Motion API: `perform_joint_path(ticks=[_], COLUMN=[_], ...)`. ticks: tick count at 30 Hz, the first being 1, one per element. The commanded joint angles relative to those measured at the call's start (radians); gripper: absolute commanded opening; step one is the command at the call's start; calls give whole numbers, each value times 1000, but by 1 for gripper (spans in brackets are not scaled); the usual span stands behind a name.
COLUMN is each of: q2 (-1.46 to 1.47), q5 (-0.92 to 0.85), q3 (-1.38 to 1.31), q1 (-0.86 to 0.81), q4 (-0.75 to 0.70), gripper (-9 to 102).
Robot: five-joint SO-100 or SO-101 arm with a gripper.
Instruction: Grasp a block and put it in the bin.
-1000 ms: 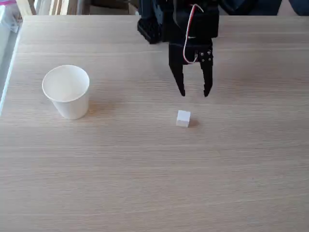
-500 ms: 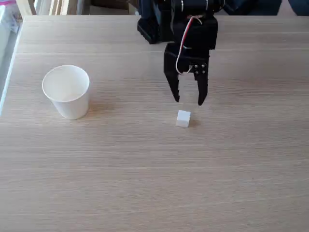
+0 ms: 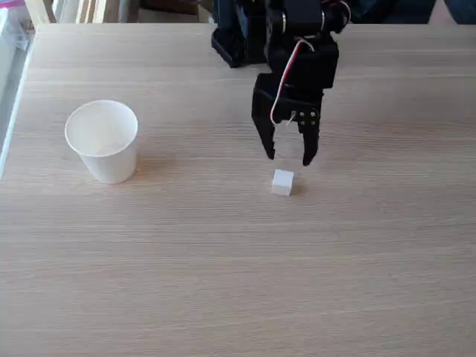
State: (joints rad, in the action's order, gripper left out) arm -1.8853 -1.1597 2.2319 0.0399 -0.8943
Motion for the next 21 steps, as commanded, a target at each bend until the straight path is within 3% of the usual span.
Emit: perform_joint_path(ticks=[1,21], q2=[25,175], q5=[8,-26], q3=[-64,-195], q1=[-2,-41], q4=[-5,-31], gripper=[29,29])
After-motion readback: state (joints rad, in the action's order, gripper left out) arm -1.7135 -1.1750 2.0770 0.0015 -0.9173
